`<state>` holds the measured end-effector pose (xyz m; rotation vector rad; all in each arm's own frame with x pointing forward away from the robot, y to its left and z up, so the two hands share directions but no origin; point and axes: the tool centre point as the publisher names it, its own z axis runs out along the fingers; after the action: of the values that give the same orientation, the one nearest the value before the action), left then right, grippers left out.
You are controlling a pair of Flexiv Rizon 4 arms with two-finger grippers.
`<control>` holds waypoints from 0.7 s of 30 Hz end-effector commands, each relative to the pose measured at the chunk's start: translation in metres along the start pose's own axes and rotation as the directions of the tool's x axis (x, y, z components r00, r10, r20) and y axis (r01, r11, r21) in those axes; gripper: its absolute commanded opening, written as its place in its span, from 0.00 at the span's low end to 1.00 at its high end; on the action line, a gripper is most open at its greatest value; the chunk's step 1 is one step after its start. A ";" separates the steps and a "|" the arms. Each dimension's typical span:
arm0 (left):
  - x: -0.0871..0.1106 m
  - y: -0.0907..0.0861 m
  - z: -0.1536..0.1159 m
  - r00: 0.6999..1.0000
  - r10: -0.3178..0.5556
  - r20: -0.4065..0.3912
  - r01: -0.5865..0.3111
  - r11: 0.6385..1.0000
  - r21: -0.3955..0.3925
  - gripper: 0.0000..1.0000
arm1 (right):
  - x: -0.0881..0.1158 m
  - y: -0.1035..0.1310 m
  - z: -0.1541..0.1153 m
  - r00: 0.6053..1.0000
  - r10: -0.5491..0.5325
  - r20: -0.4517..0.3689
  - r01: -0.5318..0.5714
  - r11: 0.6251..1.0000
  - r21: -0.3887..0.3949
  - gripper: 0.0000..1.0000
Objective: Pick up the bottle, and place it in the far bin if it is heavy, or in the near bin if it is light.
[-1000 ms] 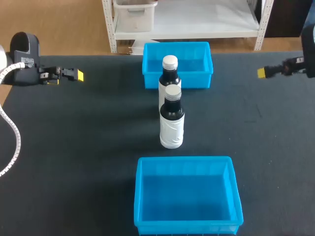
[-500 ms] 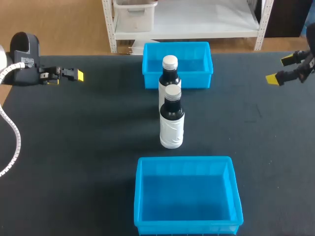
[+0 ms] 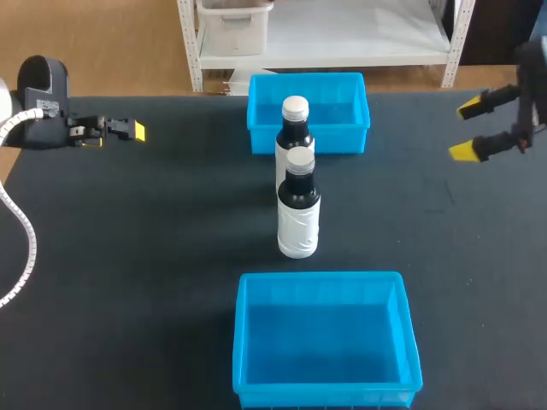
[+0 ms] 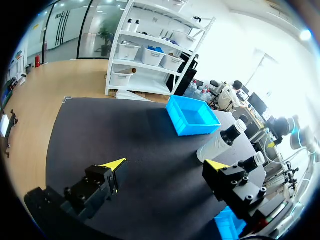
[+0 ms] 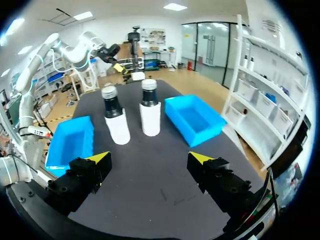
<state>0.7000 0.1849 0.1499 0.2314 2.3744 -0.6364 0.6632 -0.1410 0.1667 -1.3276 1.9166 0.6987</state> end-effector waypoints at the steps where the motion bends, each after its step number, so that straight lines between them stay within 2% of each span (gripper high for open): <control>1: 0.000 0.000 0.000 1.000 0.000 0.000 0.000 1.000 0.000 1.00 | -0.006 0.011 0.024 0.999 -0.029 0.030 0.034 0.978 -0.206 1.00; 9: 0.000 0.000 0.000 1.000 0.000 0.000 0.000 1.000 0.000 1.00 | -0.022 0.044 0.065 0.997 -0.075 0.019 0.077 0.966 -0.246 1.00; 21: 0.000 0.000 0.000 1.000 0.000 0.000 0.000 1.000 0.000 1.00 | -0.045 0.083 0.097 0.993 -0.114 -0.008 0.109 0.965 -0.238 1.00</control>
<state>0.7000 0.1849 0.1499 0.2314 2.3744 -0.6365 0.6239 -0.0253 0.1474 -1.5885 1.7938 0.9104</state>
